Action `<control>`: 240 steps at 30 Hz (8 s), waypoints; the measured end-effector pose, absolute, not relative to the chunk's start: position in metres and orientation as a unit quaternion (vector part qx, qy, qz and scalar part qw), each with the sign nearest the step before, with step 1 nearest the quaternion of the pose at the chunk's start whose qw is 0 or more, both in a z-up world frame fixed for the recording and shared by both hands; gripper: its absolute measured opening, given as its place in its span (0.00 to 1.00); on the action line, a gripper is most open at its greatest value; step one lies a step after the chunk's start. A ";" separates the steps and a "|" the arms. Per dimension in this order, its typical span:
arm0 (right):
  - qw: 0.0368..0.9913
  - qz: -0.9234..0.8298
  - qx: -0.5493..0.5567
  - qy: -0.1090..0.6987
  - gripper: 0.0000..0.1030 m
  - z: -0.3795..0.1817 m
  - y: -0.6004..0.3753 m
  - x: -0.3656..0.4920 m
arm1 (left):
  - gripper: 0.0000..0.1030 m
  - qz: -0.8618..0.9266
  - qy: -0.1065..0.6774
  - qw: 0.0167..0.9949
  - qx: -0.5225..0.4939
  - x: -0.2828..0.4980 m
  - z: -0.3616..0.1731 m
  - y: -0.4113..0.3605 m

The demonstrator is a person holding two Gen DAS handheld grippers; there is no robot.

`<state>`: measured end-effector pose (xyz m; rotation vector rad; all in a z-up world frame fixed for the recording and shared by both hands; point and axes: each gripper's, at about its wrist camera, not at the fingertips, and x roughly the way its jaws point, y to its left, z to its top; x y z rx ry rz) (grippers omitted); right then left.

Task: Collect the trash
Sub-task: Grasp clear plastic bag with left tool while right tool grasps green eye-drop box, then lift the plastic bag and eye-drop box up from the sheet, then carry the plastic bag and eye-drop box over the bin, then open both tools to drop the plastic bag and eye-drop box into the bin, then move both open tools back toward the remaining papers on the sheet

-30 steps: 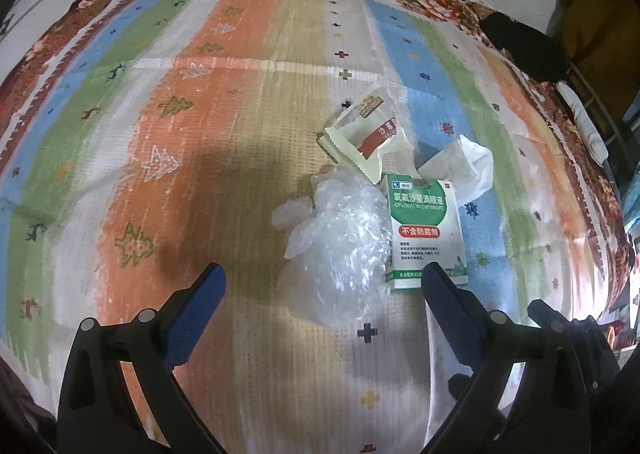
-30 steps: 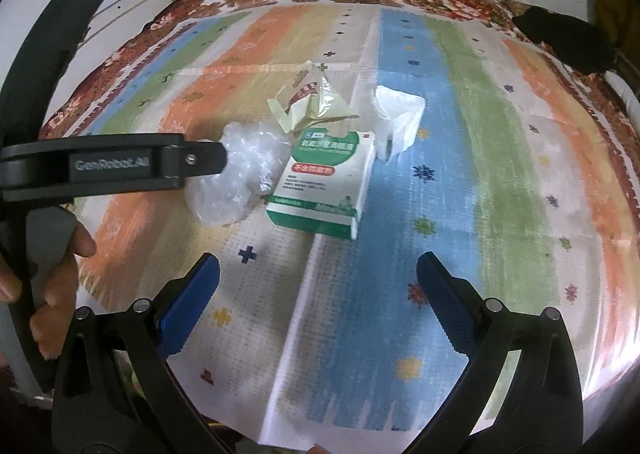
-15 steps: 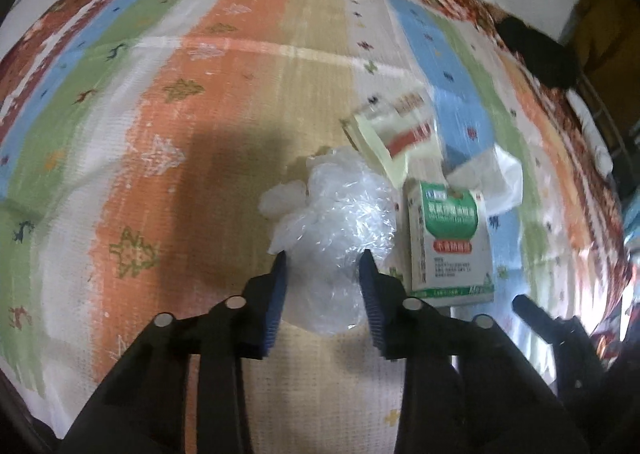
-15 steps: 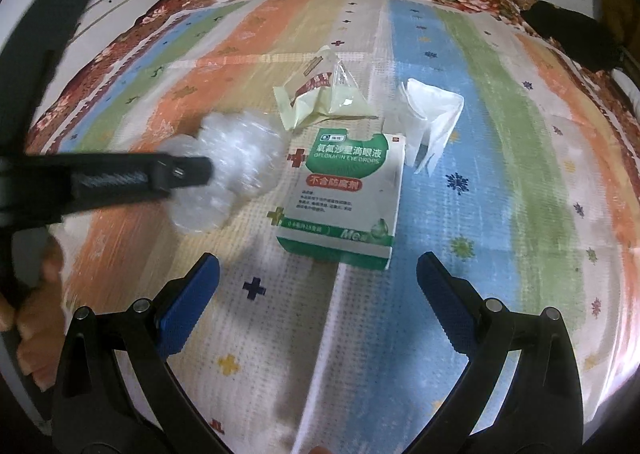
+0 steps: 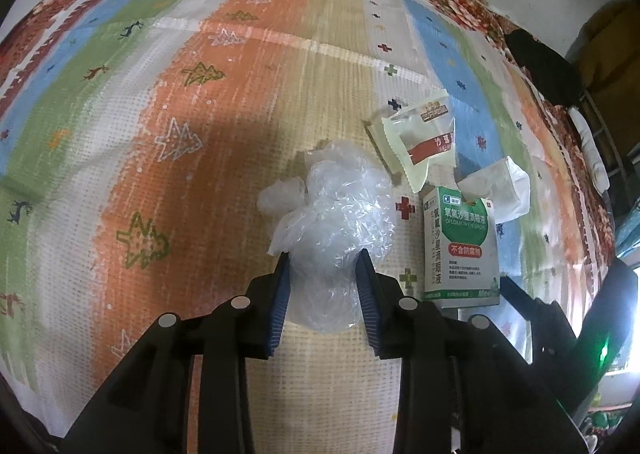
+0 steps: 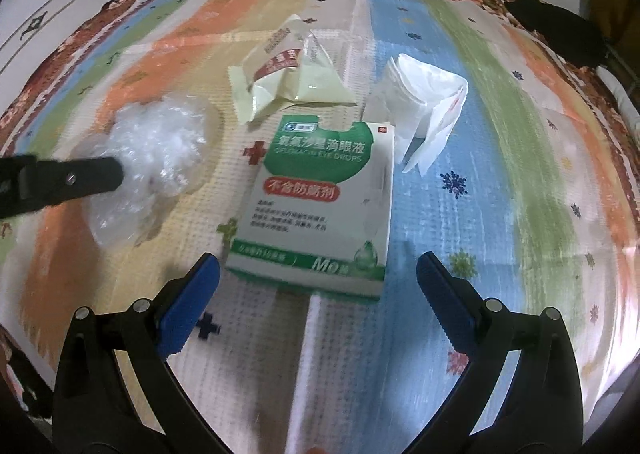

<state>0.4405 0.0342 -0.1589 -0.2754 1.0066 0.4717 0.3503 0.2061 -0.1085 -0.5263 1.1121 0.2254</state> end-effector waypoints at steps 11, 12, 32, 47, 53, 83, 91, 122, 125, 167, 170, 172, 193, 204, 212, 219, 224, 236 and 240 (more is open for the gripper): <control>0.843 0.221 -0.140 0.469 0.69 -0.159 0.039 0.445 | 0.31 0.106 0.522 0.809 -0.248 0.350 -0.109 0.206; 0.844 0.222 -0.143 0.467 0.69 -0.158 0.039 0.444 | 0.31 0.106 0.523 0.810 -0.244 0.350 -0.108 0.205; 0.830 0.259 -0.137 0.475 0.67 -0.121 0.006 0.413 | 0.26 0.087 0.508 0.822 -0.243 0.334 -0.070 0.202; 0.837 0.282 -0.087 0.461 0.67 -0.070 -0.026 0.377 | 0.24 0.084 0.487 0.823 -0.281 0.302 -0.040 0.201; 0.843 0.281 -0.065 0.454 0.67 -0.056 -0.052 0.368 | 0.24 0.076 0.482 0.826 -0.282 0.289 -0.028 0.185; 0.861 0.331 -0.044 0.384 0.67 0.002 -0.136 0.251 | 0.24 -0.022 0.406 0.865 -0.296 0.174 0.035 0.108; 0.855 0.344 -0.029 0.387 0.67 -0.004 -0.162 0.221 | 0.24 -0.044 0.396 0.875 -0.276 0.144 0.037 0.083; 0.811 0.355 -0.005 0.466 0.67 -0.061 -0.210 0.137 | 0.24 -0.025 0.428 0.866 -0.257 0.046 -0.021 0.034; 0.808 0.350 -0.007 0.475 0.67 -0.068 -0.210 0.130 | 0.24 -0.022 0.431 0.864 -0.259 0.039 -0.026 0.031; 0.779 0.333 -0.026 0.531 0.76 -0.104 -0.195 0.121 | 0.62 0.016 0.470 0.842 -0.264 0.031 -0.057 0.015; 0.781 0.335 -0.023 0.526 0.76 -0.101 -0.194 0.126 | 0.63 0.019 0.471 0.843 -0.259 0.034 -0.055 0.017; 0.785 0.332 -0.028 0.522 0.76 -0.098 -0.193 0.129 | 0.66 0.022 0.470 0.844 -0.258 0.036 -0.051 0.021; 0.837 0.296 -0.027 0.459 0.91 -0.054 -0.180 0.219 | 0.94 0.081 0.447 0.886 -0.096 0.105 -0.003 0.037; 0.859 0.274 -0.033 0.430 0.91 -0.035 -0.162 0.268 | 0.94 0.112 0.445 0.883 -0.099 0.160 0.007 0.063; 0.864 0.287 -0.025 0.412 0.91 -0.026 -0.143 0.305 | 0.94 0.108 0.448 0.882 -0.103 0.204 0.007 0.073; 0.866 0.284 -0.039 0.410 0.91 -0.032 -0.124 0.336 | 0.94 0.109 0.439 0.883 -0.126 0.238 0.002 0.092; 0.867 0.287 -0.063 0.403 0.91 -0.040 -0.104 0.355 | 0.94 0.104 0.438 0.882 -0.138 0.258 -0.006 0.107; 0.851 0.296 -0.079 0.425 0.91 -0.068 -0.071 0.403 | 0.93 0.098 0.443 0.882 -0.128 0.310 -0.027 0.134; 0.851 0.289 -0.081 0.430 0.91 -0.073 -0.060 0.422 | 0.93 0.101 0.451 0.875 -0.144 0.333 -0.036 0.144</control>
